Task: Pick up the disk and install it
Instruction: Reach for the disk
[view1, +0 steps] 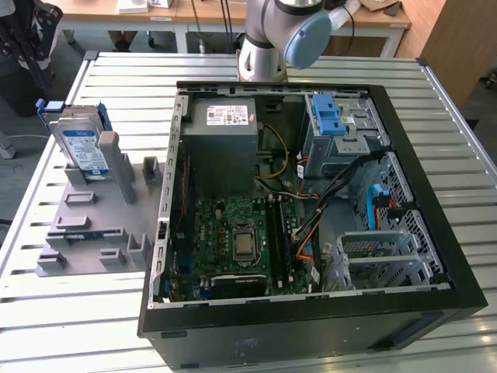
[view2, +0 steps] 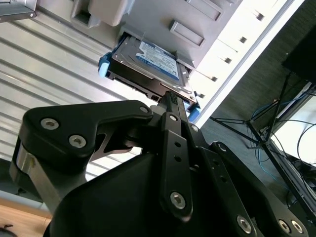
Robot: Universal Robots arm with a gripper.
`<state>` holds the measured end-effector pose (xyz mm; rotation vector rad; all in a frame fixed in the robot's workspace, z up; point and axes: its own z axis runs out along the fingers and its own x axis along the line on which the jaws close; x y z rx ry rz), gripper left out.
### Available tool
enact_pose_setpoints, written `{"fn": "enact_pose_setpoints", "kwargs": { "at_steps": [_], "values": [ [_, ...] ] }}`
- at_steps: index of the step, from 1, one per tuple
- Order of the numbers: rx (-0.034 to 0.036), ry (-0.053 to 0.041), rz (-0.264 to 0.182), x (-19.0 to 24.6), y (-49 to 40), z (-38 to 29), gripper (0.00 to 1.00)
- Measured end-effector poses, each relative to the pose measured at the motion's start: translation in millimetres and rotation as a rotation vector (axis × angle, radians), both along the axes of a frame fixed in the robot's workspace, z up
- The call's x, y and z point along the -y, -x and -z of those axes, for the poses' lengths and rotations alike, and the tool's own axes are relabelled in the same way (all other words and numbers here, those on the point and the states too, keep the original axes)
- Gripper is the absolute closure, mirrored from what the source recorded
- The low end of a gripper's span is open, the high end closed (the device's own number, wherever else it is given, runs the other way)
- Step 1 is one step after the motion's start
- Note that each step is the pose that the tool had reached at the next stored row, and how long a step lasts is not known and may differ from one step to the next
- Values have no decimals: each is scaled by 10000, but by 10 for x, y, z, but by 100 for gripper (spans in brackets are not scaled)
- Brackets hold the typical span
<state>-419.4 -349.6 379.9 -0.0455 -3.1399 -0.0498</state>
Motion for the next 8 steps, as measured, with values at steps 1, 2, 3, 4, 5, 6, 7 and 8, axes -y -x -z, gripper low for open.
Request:
{"fn": "enact_pose_setpoints", "kwargs": {
  "at_steps": [1, 2, 3, 4, 5, 6, 7, 8],
  "values": [
    [-1, 0, 0, -2, 18, 0, 89],
    [0, 0, 0, -3, 35, 2, 89],
    [-1, 0, 0, -5, 49, 2, 89],
    [0, 0, 0, -5, 61, 3, 89],
    [0, 0, 0, -5, 66, 4, 89],
    [0, 0, -1, -5, 66, 4, 89],
    [-1, 1, -1, -5, 67, 3, 89],
    [-1, 0, 0, -5, 80, 3, 89]
  ]
}}
